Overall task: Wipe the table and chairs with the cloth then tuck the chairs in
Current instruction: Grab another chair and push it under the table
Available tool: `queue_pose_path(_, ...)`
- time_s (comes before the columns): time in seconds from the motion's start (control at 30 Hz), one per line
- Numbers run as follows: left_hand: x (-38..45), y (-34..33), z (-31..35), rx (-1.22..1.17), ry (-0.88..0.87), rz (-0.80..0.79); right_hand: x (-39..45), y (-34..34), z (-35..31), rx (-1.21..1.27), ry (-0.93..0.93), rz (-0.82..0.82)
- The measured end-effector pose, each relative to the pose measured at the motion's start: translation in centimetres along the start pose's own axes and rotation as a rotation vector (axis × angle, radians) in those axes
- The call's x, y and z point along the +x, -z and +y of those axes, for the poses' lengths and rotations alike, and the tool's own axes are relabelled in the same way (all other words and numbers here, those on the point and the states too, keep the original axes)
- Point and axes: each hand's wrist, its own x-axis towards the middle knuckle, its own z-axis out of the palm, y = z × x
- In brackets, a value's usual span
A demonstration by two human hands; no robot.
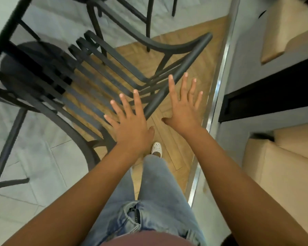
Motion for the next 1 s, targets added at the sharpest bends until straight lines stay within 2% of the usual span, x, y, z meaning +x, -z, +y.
queue_pose_path(0.13,1.3,0.0,1.3,0.051,0.128,0.045,4.1,1.9,1.8,-0.083,0.153,0.041)
queue_pose_path(0.5,1.8,-1.5,3.9,0.083,0.443,0.184,11.5,5.5,6.1,-0.356,0.633,-0.024)
queue_pose_path(0.8,1.9,-1.6,3.7,0.219,0.537,0.189,14.6,5.8,6.6,-0.480,0.820,-0.024)
queue_pose_path(1.0,2.3,-1.6,3.9,0.179,0.532,0.150,15.4,5.4,6.5,-0.508,0.859,-0.020)
